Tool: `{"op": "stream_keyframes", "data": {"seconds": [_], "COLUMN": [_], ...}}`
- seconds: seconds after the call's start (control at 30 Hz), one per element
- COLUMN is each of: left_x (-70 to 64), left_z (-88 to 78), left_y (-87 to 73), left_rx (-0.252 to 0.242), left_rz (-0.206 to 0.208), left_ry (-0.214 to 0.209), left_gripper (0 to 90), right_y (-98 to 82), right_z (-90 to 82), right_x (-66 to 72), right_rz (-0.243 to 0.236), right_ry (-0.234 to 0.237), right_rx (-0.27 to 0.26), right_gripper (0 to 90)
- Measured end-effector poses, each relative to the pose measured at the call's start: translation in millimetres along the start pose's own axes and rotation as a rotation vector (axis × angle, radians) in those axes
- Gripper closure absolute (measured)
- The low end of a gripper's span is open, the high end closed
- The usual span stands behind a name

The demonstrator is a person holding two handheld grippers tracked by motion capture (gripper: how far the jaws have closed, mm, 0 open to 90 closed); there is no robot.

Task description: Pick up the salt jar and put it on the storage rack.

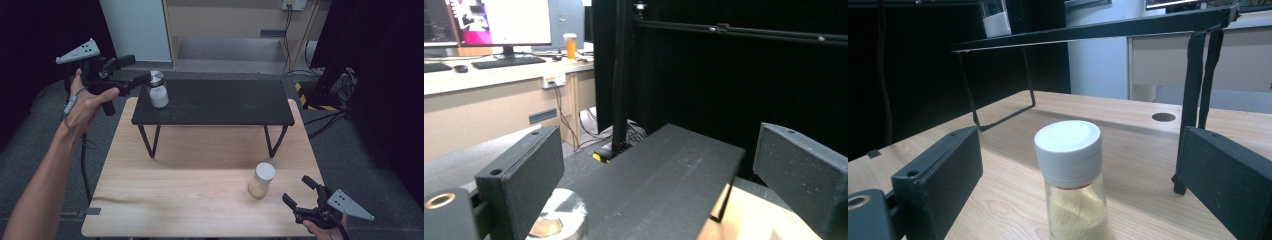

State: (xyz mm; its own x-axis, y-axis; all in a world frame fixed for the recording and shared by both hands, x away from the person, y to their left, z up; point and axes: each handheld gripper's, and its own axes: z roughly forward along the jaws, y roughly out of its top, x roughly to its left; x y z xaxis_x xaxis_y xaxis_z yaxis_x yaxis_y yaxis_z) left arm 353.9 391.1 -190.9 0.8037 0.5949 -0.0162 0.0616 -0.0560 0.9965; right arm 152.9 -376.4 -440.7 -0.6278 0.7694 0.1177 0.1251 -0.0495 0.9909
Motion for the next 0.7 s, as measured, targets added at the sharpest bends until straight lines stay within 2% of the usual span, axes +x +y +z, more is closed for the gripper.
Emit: {"op": "stream_keyframes", "data": {"seconds": [0.23,0.4,0.47,0.57,0.63,0.7], "left_x": [-26.3,-36.7,-42.5,-47.8,-53.2,-54.0], "left_z": [-10.9,-16.5,-17.8,-20.1,-21.4,-22.1], "left_y": [-14.4,-28.1,-29.4,-40.8,-45.8,-55.0], "left_rx": [0.021,0.0,0.022,0.009,0.024,0.013], "left_rz": [0.081,0.079,0.108,0.104,0.125,0.104], "left_ry": [-0.048,-0.089,-0.089,-0.112,-0.109,-0.124], "left_gripper": [4.4,3.7,3.7,4.2,4.2,4.7], "right_y": [0.1,0.5,0.7,0.6,0.6,0.6], "right_z": [0.2,1.3,1.4,1.5,1.8,2.4], "right_x": [0.5,1.3,1.7,1.9,2.1,1.9], "right_rz": [0.0,-0.005,-0.004,-0.005,-0.006,-0.005], "right_ry": [0.003,0.009,0.009,0.009,0.009,0.011], "right_rx": [0.001,0.005,0.006,0.006,0.007,0.008], "right_gripper": [4.6,4.6,4.6,4.6,4.6,4.6]}}
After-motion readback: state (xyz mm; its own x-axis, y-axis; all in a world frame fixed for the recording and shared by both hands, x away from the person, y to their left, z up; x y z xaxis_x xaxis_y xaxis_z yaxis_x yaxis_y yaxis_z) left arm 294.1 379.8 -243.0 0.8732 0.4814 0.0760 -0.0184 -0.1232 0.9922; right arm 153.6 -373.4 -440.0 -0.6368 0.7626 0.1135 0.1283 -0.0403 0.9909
